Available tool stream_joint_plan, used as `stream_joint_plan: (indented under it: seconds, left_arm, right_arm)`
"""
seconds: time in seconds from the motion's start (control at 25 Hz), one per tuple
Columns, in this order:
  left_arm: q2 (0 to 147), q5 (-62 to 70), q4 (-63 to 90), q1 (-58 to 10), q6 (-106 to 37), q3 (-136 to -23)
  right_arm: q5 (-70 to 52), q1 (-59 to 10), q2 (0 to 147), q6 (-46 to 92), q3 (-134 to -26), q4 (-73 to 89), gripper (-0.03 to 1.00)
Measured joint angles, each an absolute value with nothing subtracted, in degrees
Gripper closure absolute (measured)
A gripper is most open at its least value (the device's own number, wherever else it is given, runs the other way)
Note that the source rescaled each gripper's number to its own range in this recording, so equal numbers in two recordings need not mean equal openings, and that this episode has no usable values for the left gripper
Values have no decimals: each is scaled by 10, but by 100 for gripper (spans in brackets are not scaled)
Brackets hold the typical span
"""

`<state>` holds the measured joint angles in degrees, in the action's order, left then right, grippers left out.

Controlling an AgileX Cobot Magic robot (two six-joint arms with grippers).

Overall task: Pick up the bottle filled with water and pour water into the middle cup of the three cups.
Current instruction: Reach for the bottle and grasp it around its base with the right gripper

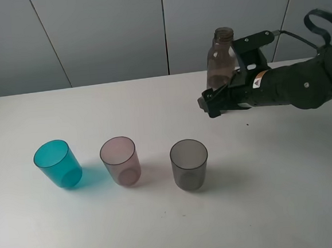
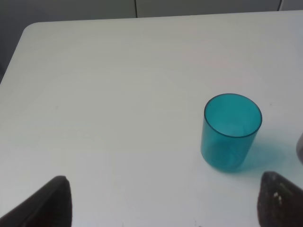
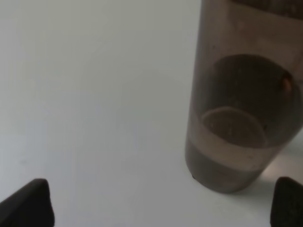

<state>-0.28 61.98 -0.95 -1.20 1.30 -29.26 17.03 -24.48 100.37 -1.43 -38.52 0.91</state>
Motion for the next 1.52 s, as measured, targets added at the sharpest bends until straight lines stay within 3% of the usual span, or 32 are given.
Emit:
stream_joint_plan:
  seconds: [0.28, 1.52]
  left_arm:
    - [-3, 620, -9, -12, 13, -293]
    - [-3, 620, -9, -12, 13, -293]
  right_arm:
    - [246, -239, 1037, 0, -385, 82, -1]
    - [532, -213, 1175, 0, -386, 81, -1]
